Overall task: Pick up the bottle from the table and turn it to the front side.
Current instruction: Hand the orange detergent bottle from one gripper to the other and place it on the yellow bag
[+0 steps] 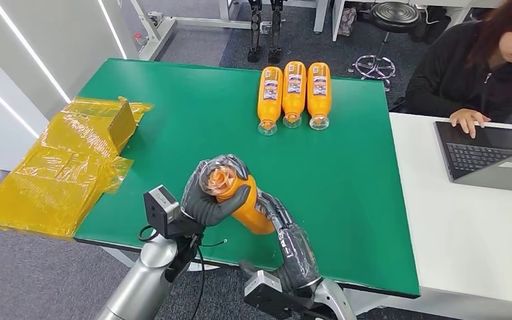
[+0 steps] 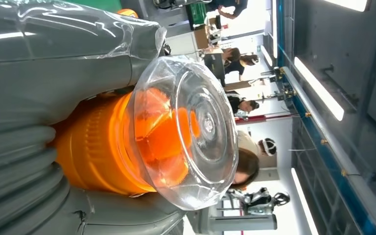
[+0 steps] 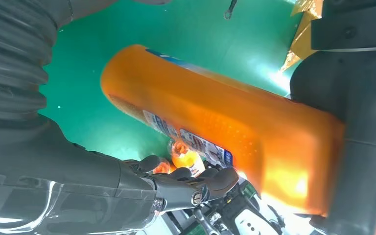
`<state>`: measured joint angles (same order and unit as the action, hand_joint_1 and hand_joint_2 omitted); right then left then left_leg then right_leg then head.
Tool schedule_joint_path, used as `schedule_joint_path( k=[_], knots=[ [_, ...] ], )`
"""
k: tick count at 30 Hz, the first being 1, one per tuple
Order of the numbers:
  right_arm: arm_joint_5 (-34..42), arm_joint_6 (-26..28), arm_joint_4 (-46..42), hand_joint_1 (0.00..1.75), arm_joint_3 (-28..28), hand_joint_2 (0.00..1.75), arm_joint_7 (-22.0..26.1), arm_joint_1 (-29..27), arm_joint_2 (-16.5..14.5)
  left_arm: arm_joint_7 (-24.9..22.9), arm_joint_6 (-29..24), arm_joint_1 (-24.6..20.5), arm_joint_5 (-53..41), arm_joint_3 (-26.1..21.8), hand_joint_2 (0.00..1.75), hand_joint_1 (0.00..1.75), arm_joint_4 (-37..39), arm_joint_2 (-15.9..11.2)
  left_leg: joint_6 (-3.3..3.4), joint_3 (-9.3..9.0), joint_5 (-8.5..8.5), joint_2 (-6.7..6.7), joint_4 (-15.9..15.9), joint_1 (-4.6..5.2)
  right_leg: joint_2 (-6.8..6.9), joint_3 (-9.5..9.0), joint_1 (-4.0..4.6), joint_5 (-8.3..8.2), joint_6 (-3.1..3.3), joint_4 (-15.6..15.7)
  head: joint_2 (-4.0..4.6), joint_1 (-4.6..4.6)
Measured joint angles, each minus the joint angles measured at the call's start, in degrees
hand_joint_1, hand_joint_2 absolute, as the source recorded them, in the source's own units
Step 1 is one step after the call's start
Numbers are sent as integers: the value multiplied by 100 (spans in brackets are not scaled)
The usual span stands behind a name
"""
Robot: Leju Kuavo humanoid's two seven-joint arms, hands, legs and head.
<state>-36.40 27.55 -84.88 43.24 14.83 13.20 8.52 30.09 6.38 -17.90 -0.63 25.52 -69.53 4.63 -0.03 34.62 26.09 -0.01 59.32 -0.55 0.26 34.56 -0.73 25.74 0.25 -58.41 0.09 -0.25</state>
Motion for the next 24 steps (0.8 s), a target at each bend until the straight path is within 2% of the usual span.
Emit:
schedule_joint_path(
  k=[5,9,11,14,17,20,24],
  knots=[
    [80,-43,8,0,2,175,134,28,-38,-177,-956,-239,-1101,-164,175,175,150,-57,-2,0,-2,0,0,-1,0,0,0,-1,1,-2,0,1],
    [180,-85,48,0,13,175,180,129,-100,-535,-1887,-560,-2898,-298,175,175,354,-191,-9,0,-11,-2,0,-3,2,0,2,-4,6,-4,0,1],
    [218,-103,78,0,18,175,186,181,-140,-683,-2186,-778,-3639,-342,175,175,541,-264,-9,0,-14,-3,0,-4,3,0,3,-6,7,-6,0,1],
    [248,-99,119,0,25,175,192,229,-198,-898,-2450,-1154,-4443,-378,175,175,928,-330,-9,0,-16,-5,0,-4,4,1,3,-7,8,-6,0,0],
    [339,-56,186,0,37,175,225,290,-261,-1177,-2655,-1735,-5365,-372,175,175,1637,-391,-8,1,-17,-5,0,-4,4,1,3,-12,13,-7,0,0],
    [482,-46,283,0,50,175,316,363,-309,-1358,-2774,-2304,-5842,-366,175,175,2371,-475,-8,0,-19,0,0,-4,0,1,3,-17,18,-9,0,0],
    [602,-128,383,0,74,175,401,458,-361,-1716,-2868,-2829,-6419,-327,175,175,3107,-707,-11,-1,-21,6,0,-4,-10,5,3,-17,19,-12,0,-1]
  ],
)
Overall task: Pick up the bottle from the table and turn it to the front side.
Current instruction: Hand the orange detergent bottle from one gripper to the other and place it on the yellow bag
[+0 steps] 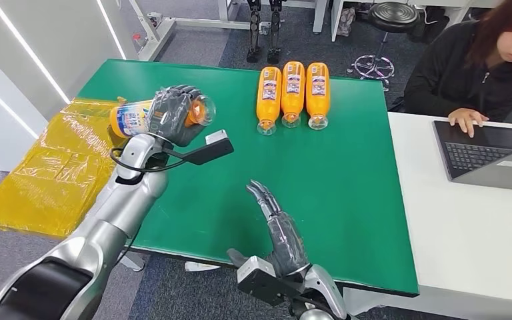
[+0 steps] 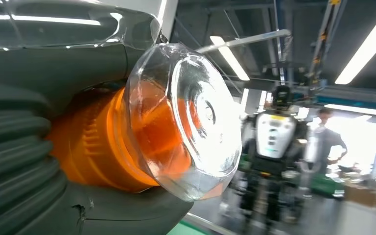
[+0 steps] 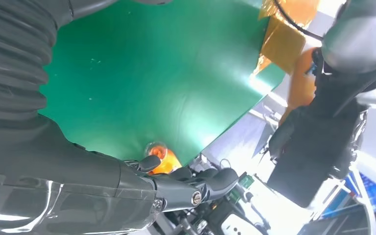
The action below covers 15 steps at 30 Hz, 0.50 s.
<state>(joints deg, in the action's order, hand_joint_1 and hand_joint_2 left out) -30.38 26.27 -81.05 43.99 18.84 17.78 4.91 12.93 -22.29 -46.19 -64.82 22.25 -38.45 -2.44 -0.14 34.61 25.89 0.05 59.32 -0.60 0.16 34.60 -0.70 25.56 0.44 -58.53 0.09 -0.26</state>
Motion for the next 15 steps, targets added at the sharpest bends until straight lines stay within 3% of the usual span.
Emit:
schedule_joint_path(
  k=[4,8,15],
  knots=[
    [58,-87,47,0,38,175,8,71,-37,-541,168,-386,-807,166,175,175,573,-310,-2,1,-1,1,-1,-3,-4,5,2,1,1,-3,0,2],
    [138,-133,68,0,70,175,4,110,-66,-980,725,-718,-1404,388,175,175,1112,-581,-3,2,-1,1,-3,-3,-4,6,3,1,2,-3,0,1],
    [128,-239,51,0,89,175,-63,83,-74,-1916,1693,-799,-1552,492,175,172,1783,-839,-3,2,-1,4,-3,-3,-7,8,3,1,2,-1,0,0]
  ],
)
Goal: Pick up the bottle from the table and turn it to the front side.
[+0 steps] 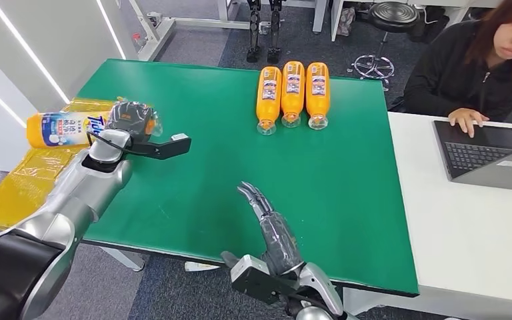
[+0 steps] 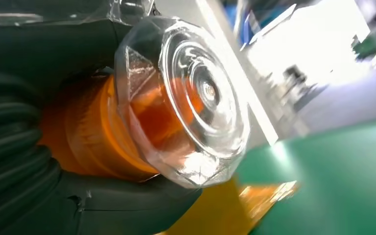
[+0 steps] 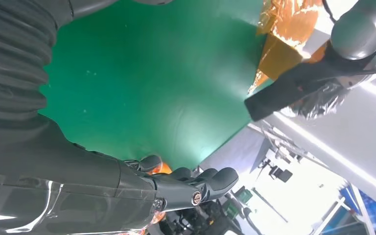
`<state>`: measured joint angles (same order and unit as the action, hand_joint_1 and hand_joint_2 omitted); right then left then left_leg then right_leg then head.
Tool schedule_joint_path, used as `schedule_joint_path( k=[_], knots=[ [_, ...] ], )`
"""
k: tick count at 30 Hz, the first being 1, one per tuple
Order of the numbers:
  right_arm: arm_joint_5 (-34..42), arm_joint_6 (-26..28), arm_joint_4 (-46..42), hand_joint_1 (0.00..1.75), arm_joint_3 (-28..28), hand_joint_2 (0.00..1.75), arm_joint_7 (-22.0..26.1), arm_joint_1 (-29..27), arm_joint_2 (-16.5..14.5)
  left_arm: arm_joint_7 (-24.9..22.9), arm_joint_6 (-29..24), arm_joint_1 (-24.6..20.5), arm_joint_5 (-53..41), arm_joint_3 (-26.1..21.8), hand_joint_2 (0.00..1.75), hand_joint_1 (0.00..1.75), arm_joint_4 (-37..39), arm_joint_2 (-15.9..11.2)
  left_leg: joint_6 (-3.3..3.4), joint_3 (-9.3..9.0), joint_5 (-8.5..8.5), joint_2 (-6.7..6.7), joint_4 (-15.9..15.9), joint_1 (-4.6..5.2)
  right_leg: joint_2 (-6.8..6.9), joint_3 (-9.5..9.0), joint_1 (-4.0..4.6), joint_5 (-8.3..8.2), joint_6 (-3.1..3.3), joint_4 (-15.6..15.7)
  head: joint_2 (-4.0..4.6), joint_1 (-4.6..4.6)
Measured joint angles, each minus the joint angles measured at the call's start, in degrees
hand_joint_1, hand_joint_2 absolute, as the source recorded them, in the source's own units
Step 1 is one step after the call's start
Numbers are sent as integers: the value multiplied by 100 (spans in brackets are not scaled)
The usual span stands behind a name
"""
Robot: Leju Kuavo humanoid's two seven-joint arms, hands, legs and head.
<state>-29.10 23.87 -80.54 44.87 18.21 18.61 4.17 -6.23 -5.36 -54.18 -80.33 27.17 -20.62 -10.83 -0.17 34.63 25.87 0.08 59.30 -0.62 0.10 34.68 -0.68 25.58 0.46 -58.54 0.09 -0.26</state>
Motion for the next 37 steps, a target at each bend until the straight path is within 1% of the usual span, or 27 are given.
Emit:
schedule_joint_path(
  k=[1,2,4,5,6,8,10,14,24,29,32,36,37],
  knots=[
    [-3,-4,-5,0,1,175,-15,-9,0,-101,115,2,-14,0,175,169,59,-16,0,1,0,-1,0,0,2,0,0,0,0,0,0,1],
    [-3,-5,-14,0,1,175,-28,-19,1,-194,226,3,-32,0,175,162,113,-27,0,1,0,-3,0,0,4,0,0,0,0,1,0,0],
    [-4,-9,-32,0,0,175,-38,-41,2,-337,413,3,-69,0,175,116,210,-41,0,2,0,-3,0,0,6,0,0,0,0,1,0,0],
    [-6,-19,-45,0,0,175,-46,-58,4,-398,496,3,-72,0,175,85,250,-44,0,2,0,-3,0,0,6,0,0,0,0,1,0,-1],
    [-12,-33,-60,0,-1,175,-57,-79,5,-452,571,3,-64,0,175,58,282,-44,0,2,0,-3,0,0,5,0,0,0,0,1,0,-1],
    [-45,-69,-98,0,-11,175,-91,-136,12,-548,699,4,-31,0,175,40,339,-44,0,2,1,-2,0,0,3,0,0,0,0,2,0,-1],
    [-91,-91,-146,0,-29,175,-126,-206,27,-614,782,6,-15,0,175,40,383,-43,-1,2,1,0,0,0,1,1,0,0,0,3,0,-1],
    [-111,-99,-227,0,-50,175,-150,-311,72,-653,832,12,-18,0,175,1,454,-43,-1,2,1,-2,0,0,2,1,0,0,0,3,0,0],
    [-193,-106,-296,0,-143,175,-153,-424,198,-699,860,12,-31,0,175,0,548,-14,-1,1,1,-1,0,0,1,1,0,0,0,3,0,-1],
    [-197,-103,-388,0,-191,175,-153,-460,267,-694,847,9,-45,0,175,0,552,50,-1,1,1,-2,1,1,1,1,0,0,0,3,0,-1],
    [-206,-101,-459,0,-217,175,-163,-510,296,-558,574,0,-31,-4,175,0,552,108,-1,1,1,-1,2,1,1,2,0,0,0,4,0,-1],
    [-244,-86,-509,0,-262,175,-200,-540,314,-97,-274,-95,125,-75,175,0,549,303,0,2,0,-2,4,1,3,2,-1,-1,0,4,0,-1],
    [-254,-82,-514,0,-271,175,-208,-544,315,-17,-405,-114,153,-93,175,0,548,331,0,2,0,-3,4,1,4,2,-1,-1,-1,4,0,-1]
  ],
)
